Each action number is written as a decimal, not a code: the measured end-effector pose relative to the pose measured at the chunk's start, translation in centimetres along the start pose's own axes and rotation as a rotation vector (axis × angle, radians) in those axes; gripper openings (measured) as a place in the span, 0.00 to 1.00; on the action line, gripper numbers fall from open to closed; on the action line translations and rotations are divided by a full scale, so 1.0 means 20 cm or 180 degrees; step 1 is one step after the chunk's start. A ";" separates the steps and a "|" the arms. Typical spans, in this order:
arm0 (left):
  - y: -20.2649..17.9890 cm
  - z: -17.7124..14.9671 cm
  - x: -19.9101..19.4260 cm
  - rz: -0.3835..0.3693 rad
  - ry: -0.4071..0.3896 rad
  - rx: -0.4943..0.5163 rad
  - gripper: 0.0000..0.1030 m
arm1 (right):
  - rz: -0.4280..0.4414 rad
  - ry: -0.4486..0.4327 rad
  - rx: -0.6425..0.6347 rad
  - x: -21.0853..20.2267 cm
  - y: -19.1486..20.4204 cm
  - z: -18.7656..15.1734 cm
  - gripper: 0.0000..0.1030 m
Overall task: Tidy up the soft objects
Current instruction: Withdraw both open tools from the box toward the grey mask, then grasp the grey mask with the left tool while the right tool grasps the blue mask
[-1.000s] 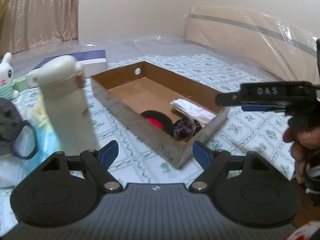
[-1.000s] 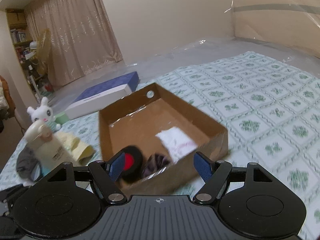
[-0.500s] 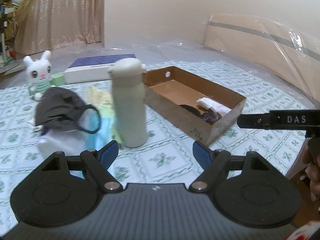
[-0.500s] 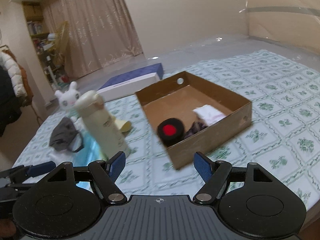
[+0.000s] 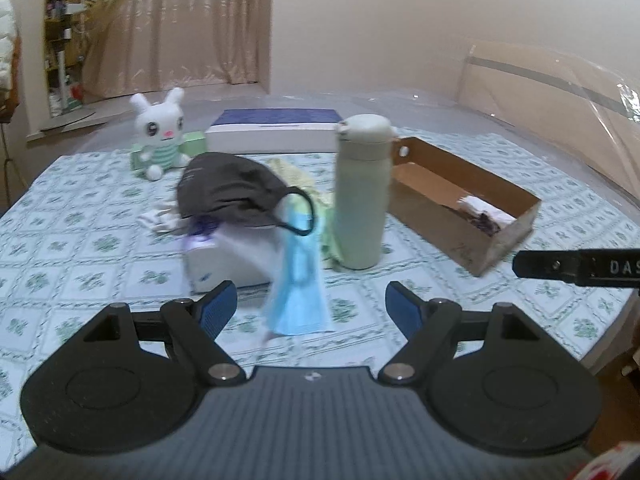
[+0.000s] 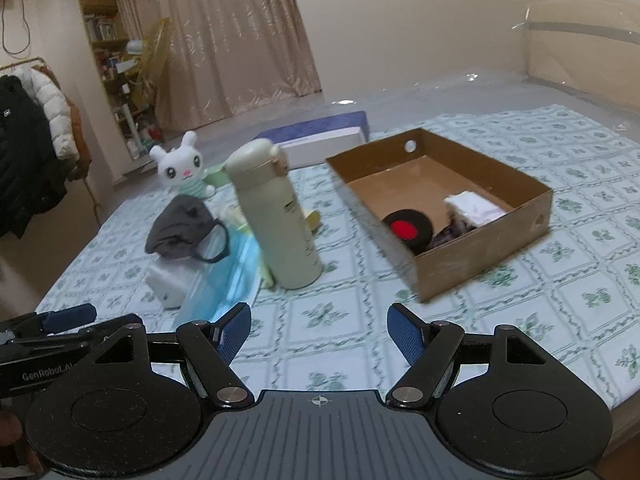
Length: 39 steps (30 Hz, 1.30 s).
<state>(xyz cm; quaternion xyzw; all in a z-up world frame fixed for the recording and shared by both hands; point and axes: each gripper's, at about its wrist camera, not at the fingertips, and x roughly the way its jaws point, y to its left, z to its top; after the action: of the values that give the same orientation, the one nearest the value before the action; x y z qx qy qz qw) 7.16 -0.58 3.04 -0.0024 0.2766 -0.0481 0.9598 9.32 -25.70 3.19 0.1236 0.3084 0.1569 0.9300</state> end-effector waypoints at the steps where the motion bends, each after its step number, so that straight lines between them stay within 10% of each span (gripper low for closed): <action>1: 0.02 0.00 -0.01 0.0019 -0.0004 -0.0019 0.77 | 0.0006 0.0010 -0.0003 0.00 0.01 0.00 0.73; 39: 0.44 0.05 0.08 0.0323 0.0074 -0.0233 0.77 | 0.0129 0.0197 -0.0058 0.23 0.24 -0.06 0.73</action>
<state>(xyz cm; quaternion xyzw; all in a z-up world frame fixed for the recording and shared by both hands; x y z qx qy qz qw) 9.84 7.91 2.84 -0.0229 0.2891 0.0107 0.9570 11.06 -19.51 1.30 0.1165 0.3331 0.1823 0.9177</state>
